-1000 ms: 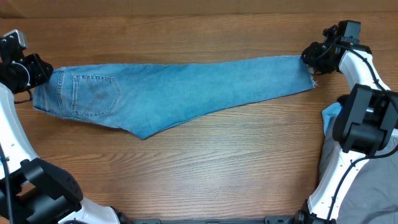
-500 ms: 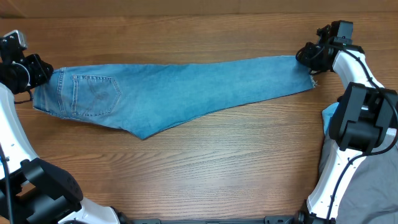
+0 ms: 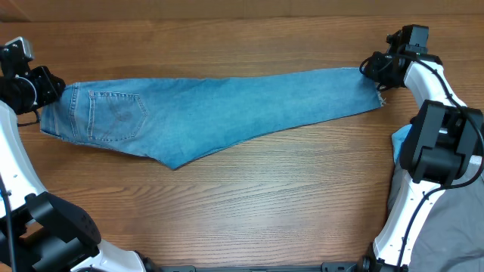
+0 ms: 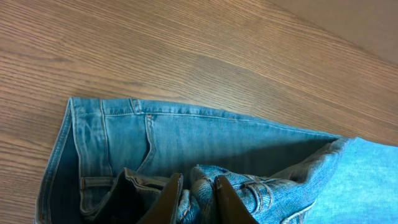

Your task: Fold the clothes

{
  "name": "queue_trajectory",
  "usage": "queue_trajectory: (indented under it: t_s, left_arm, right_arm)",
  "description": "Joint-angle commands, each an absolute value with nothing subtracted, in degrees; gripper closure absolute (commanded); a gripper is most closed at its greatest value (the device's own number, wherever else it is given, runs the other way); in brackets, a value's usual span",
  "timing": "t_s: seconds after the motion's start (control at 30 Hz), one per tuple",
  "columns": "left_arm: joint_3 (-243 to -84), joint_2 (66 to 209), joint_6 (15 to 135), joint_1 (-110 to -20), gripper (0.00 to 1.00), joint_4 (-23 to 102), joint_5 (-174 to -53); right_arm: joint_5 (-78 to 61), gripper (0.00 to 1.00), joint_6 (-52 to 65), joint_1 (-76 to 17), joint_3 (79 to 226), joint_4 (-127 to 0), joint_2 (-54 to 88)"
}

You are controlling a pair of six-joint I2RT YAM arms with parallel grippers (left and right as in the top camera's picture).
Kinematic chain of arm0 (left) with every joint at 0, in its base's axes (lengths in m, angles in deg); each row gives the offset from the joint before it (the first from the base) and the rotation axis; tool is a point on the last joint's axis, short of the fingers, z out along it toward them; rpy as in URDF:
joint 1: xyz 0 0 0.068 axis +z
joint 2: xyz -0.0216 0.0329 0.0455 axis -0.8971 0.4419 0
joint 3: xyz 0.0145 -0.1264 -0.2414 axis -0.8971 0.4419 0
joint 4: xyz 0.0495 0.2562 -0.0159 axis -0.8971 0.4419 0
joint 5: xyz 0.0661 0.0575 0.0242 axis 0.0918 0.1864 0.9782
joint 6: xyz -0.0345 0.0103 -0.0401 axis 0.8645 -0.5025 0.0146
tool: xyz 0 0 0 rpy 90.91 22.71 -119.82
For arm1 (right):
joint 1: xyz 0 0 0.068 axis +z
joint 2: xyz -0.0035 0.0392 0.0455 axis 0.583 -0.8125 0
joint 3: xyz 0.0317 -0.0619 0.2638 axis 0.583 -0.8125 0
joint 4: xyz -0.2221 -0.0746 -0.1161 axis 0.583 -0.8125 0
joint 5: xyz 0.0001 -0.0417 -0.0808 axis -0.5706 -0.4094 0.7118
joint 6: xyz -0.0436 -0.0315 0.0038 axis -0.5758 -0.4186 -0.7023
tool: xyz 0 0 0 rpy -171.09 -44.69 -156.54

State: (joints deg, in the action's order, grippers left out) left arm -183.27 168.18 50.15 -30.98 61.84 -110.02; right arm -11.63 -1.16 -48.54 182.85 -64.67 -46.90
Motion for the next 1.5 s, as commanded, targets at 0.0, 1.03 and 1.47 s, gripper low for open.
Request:
queue_trajectory:
  t_s: [0.0, 1.03, 1.47]
  left_arm:
    - [-184.9, 165.7, 48.4, -31.2, 0.95, 62.3, -111.1]
    - [-184.9, 151.8, 61.9, -29.6, 0.96, 87.6, -89.5]
    - [-184.9, 151.9, 62.1, -29.6, 0.96, 89.6, -89.6]
  right_arm:
    - [-10.8, 0.78, -1.2, -48.3, 184.3, -64.6, -47.8]
    - [-6.5, 0.96, 3.2, -51.7, 184.4, -88.5, -26.5]
    - [-11.3, 0.63, 5.0, -51.3, 182.7, -93.9, -27.5]
